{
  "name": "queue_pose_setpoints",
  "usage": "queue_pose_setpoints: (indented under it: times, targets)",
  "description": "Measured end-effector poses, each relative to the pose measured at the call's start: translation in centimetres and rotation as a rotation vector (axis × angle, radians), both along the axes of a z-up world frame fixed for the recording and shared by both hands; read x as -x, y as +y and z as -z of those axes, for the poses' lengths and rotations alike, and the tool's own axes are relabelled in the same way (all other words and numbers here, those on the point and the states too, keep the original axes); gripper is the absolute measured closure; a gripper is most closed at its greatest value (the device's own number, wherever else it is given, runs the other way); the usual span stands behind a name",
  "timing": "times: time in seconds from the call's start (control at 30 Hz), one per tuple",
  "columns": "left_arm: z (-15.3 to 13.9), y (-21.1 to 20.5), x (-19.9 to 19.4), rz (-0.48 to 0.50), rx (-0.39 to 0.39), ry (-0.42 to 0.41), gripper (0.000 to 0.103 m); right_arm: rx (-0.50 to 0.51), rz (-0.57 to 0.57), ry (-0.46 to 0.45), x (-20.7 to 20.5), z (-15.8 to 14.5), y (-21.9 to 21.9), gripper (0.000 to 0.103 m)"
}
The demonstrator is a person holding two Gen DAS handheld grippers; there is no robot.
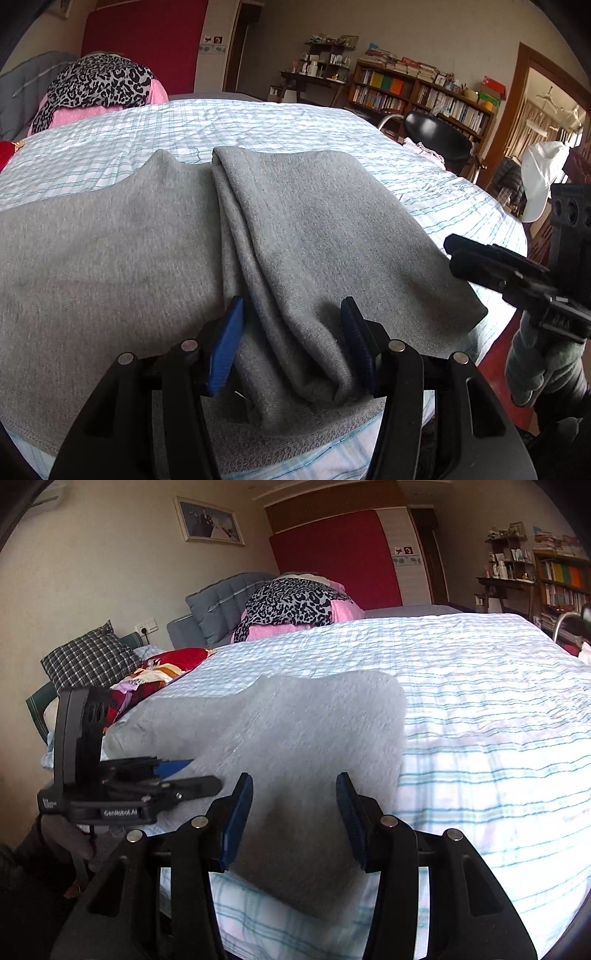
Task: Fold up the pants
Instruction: 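Open the right tool and release the folded leg onto the sweatpants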
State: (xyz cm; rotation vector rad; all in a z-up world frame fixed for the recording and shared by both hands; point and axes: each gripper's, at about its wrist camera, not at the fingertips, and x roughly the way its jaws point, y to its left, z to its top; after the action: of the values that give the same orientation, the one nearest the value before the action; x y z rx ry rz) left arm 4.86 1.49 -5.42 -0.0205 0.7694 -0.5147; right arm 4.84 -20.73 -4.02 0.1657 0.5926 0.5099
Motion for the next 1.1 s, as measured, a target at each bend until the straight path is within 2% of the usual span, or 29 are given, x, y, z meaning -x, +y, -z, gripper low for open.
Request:
queue_pose_setpoints:
  times: [0.33, 0.47, 0.6, 0.7, 0.9, 1.03, 1.07, 1.1]
  targets:
    - [0.3, 0.6, 0.2, 0.009, 0.034, -0.013, 0.049, -0.014, 0.01, 0.071, -11.5, -2.5, -0.6, 0.055]
    - [0.3, 0.7, 0.2, 0.018, 0.044, -0.012, 0.049, 0.069, -0.004, 0.116, -16.0, -2.1, 1.1, 0.055]
    - [0.5, 1.1, 0.1, 0.031, 0.065, -0.01, 0.049, 0.165, 0.018, 0.209, -19.0, 0.3, 2.4, 0.055]
    - [0.6, 1.3, 0.0, 0.04, 0.079, -0.013, 0.049, 0.225, 0.01, 0.233, -19.5, 2.0, 3.2, 0.055]
    - [0.5, 1.6, -0.2, 0.05, 0.1, -0.009, 0.049, 0.288, 0.021, 0.197, -18.8, 2.5, 3.9, 0.055]
    - [-0.1, 2.6, 0.2, 0.039, 0.121, 0.005, 0.047, 0.403, 0.054, 0.08, -16.9, 0.8, 5.7, 0.055]
    - [-0.2, 3.1, 0.4, 0.017, 0.118, 0.011, 0.037, 0.433, 0.048, 0.039, -16.1, 0.2, 6.4, 0.055]
    - [-0.3, 3.7, 0.5, -0.003, 0.118, 0.014, 0.035, 0.461, 0.042, 0.002, -15.3, -0.3, 7.1, 0.054]
